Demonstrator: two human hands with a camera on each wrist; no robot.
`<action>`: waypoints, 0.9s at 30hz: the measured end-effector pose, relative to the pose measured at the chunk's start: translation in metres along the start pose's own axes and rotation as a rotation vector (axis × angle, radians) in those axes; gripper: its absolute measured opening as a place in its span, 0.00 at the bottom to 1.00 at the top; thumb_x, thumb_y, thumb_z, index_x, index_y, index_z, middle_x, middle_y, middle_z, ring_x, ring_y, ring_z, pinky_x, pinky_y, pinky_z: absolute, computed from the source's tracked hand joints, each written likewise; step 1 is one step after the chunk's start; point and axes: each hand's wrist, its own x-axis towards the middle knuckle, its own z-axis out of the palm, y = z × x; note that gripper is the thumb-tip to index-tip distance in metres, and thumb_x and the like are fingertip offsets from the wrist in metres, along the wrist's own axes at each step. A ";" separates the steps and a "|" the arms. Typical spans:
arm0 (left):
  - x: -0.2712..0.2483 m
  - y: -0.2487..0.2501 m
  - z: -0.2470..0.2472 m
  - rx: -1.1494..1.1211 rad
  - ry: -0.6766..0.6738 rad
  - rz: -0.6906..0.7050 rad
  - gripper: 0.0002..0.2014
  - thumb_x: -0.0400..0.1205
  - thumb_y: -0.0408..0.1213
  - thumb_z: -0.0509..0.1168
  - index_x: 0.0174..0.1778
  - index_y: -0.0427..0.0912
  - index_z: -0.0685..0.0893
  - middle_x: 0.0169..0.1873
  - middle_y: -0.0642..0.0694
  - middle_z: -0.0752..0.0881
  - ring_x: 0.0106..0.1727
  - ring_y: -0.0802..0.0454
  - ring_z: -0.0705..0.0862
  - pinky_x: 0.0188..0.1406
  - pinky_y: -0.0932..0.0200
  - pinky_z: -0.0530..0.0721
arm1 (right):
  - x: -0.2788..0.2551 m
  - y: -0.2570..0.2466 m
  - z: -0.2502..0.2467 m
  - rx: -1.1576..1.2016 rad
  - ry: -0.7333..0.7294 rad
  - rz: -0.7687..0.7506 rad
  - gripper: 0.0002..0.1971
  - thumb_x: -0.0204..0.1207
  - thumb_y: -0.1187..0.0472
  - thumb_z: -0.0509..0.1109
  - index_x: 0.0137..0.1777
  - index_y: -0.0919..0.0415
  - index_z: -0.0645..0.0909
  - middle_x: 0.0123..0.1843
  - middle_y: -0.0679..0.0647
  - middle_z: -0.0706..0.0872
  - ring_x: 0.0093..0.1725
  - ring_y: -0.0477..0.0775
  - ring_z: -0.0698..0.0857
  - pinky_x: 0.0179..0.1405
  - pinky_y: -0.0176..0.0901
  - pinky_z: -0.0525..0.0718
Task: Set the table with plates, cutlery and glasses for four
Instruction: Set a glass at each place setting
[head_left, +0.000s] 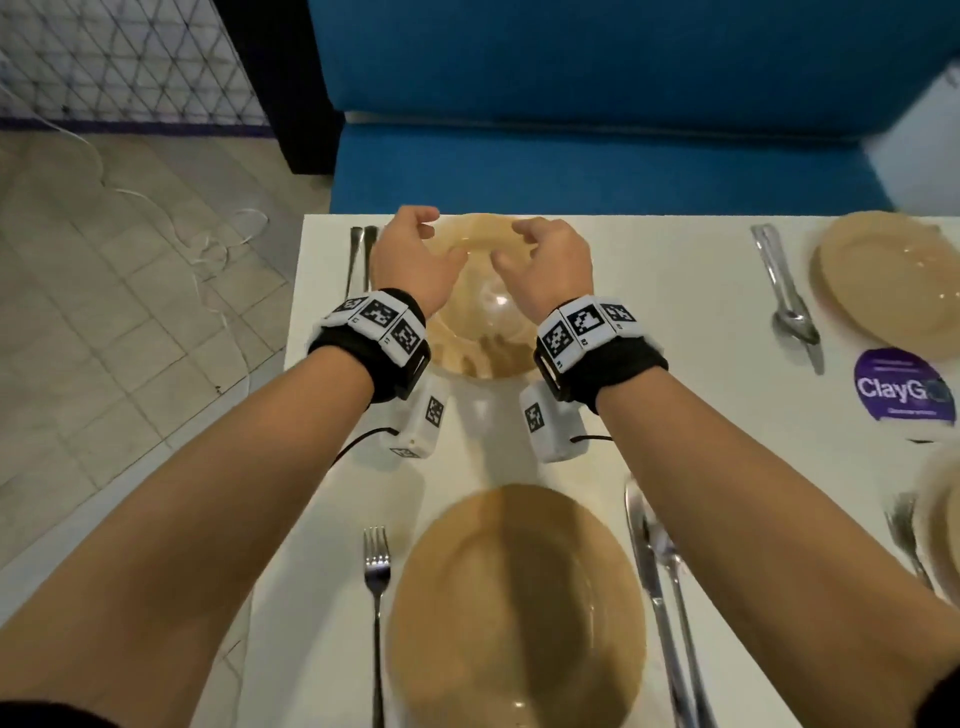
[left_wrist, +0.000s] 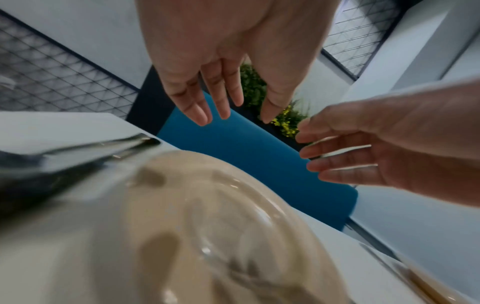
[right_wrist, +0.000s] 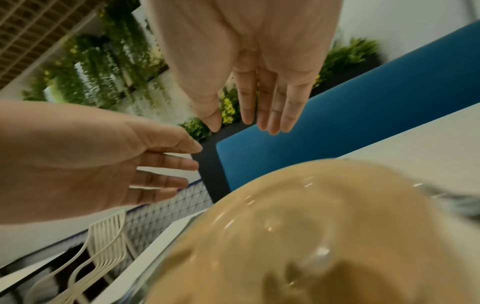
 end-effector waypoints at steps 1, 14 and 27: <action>-0.011 0.014 0.015 -0.001 -0.016 0.020 0.22 0.76 0.41 0.69 0.67 0.48 0.76 0.61 0.51 0.82 0.57 0.55 0.80 0.54 0.66 0.74 | -0.004 0.017 -0.018 0.003 0.025 0.012 0.23 0.76 0.53 0.69 0.70 0.60 0.77 0.69 0.56 0.79 0.67 0.55 0.79 0.68 0.43 0.74; -0.161 0.220 0.300 -0.051 -0.323 0.205 0.28 0.76 0.45 0.72 0.71 0.47 0.73 0.66 0.49 0.79 0.63 0.50 0.80 0.57 0.60 0.77 | -0.050 0.320 -0.306 0.132 0.270 0.333 0.27 0.74 0.51 0.71 0.72 0.60 0.74 0.68 0.57 0.80 0.66 0.56 0.80 0.65 0.43 0.75; -0.241 0.368 0.595 0.001 -0.645 0.309 0.32 0.74 0.44 0.74 0.73 0.47 0.69 0.66 0.47 0.78 0.66 0.49 0.78 0.64 0.56 0.78 | -0.061 0.613 -0.497 0.115 0.414 0.681 0.28 0.75 0.50 0.70 0.73 0.61 0.72 0.71 0.58 0.78 0.69 0.57 0.78 0.66 0.42 0.72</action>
